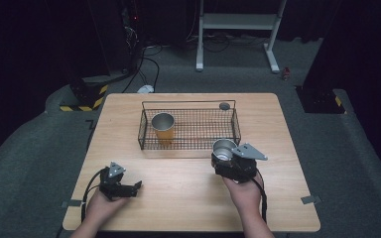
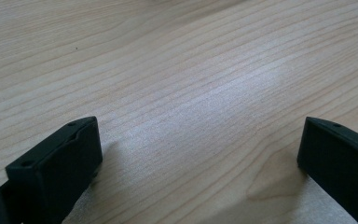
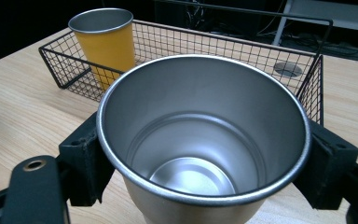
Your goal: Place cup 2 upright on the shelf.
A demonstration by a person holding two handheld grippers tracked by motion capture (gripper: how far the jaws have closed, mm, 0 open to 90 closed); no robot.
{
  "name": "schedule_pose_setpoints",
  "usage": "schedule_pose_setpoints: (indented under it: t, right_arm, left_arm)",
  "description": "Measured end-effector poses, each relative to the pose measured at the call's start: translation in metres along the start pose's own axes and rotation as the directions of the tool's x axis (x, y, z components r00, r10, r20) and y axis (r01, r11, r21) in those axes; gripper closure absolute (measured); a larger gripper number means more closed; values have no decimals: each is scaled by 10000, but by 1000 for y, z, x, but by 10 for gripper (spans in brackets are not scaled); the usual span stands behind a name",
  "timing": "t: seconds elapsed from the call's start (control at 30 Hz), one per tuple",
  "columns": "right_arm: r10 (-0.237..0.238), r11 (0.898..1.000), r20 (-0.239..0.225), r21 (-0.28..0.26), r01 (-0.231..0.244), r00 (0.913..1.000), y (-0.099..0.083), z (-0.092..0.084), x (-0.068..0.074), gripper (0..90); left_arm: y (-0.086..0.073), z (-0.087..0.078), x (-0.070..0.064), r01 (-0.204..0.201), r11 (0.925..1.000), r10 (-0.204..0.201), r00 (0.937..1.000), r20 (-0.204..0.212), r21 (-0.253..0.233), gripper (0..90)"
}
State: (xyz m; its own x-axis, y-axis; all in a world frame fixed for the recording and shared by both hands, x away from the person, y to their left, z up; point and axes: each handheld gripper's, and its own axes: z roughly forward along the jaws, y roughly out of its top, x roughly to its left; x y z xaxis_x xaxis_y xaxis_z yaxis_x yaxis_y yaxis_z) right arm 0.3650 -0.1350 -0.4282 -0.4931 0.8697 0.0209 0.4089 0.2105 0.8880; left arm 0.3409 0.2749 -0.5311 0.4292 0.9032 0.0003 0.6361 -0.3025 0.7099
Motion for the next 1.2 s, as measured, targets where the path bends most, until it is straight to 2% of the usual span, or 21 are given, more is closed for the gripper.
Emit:
schedule_pose_setpoints:
  t: [0.13,0.4,0.7,0.83,1.2]
  right_arm:
    - [48,10000,92,61,-49,9999,3,-3,2,187]
    - [-124,9997,-176,-199,121,9998,7,-4,4,187]
    - [-265,9992,51,-303,267,9996,17,3,1,188]
    - [-84,9990,153,-431,90,9998,24,6,-4,188]
    - [-117,9975,270,-700,135,9996,46,11,-6,188]
  left_arm:
    - [0,0,0,-45,10000,45,10000,-9,9,2]
    - [0,-1,-1,46,10000,-46,10000,-81,11,3]
    - [0,0,-1,45,10000,-45,10000,-70,14,3]
    - [0,0,-1,44,10000,-44,10000,-67,17,2]
    - [0,0,-1,43,10000,-43,10000,-75,16,2]
